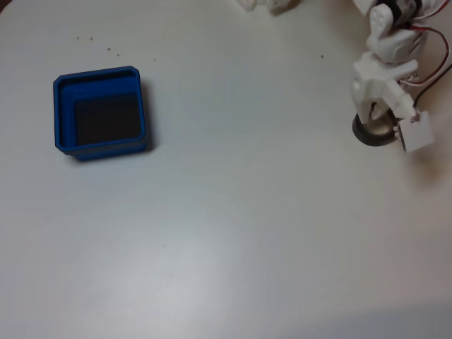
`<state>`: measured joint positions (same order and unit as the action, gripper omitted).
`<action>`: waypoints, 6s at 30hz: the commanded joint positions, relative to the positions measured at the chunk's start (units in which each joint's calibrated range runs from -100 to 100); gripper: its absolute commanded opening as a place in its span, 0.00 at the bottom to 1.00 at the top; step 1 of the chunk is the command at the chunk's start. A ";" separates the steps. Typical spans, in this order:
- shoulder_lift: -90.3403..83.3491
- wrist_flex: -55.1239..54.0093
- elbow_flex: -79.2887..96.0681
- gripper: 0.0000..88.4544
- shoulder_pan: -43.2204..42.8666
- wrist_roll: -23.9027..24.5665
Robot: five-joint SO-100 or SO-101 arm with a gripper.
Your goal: Pick the black tape roll and drop it in the blue box
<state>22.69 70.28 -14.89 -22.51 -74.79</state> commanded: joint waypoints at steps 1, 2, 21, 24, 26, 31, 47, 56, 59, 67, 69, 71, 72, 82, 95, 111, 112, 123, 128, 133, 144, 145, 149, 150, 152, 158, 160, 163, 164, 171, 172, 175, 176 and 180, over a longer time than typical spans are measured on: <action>-0.03 0.68 -4.70 0.02 1.56 0.28; 0.13 0.68 -4.70 0.02 1.85 0.28; 0.13 2.00 -3.89 0.02 2.24 0.46; 0.13 2.00 -3.89 0.07 2.24 0.46; 0.22 2.00 -3.89 0.12 2.24 0.46; 0.22 2.08 -3.53 0.20 2.34 0.46; 4.56 2.08 -3.44 0.20 3.31 0.46; 4.73 2.08 -3.35 0.20 3.51 0.46; 4.73 2.08 -3.35 0.20 3.51 0.46; 4.73 2.25 -3.35 0.21 2.83 0.46; 4.73 2.25 -3.35 0.21 2.63 0.46; 4.73 2.25 -3.35 0.21 2.53 0.46; 4.73 2.25 -3.35 0.21 2.53 0.46; 5.15 2.25 -3.44 0.21 0.77 0.46; 6.40 2.25 -3.44 0.21 0.68 0.46; 11.84 2.16 -3.53 0.21 0.97 0.46; 12.93 2.08 -3.53 0.21 0.97 0.46; 13.68 2.16 -3.80 0.19 0.77 0.46; 12.09 2.49 -3.71 0.03 0.77 0.46; 6.82 7.94 -4.16 0.02 1.26 0.37; -6.22 16.11 -4.25 0.01 1.65 0.46; -6.72 16.35 -4.25 0.01 1.65 0.72; -6.56 16.35 -4.25 0.01 2.73 2.04; -6.47 16.27 -4.25 0.01 2.73 2.12; -6.47 16.11 -4.25 0.02 2.73 2.21; -6.39 15.45 -3.89 0.03 2.73 2.30; -6.30 15.45 -3.89 0.06 2.73 2.30; -5.80 15.36 -3.89 0.11 2.73 2.30; -5.38 15.36 -3.98 0.13 2.73 2.30; -1.37 15.28 -4.16 0.18 2.73 2.30; -1.04 15.28 -4.16 0.18 2.73 2.30; 0.22 15.28 -4.16 0.18 2.73 2.30; 0.64 15.28 -4.16 0.18 2.73 2.30; 1.22 15.20 -4.16 0.18 2.73 2.30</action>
<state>24.56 85.88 -17.22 -20.34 -72.79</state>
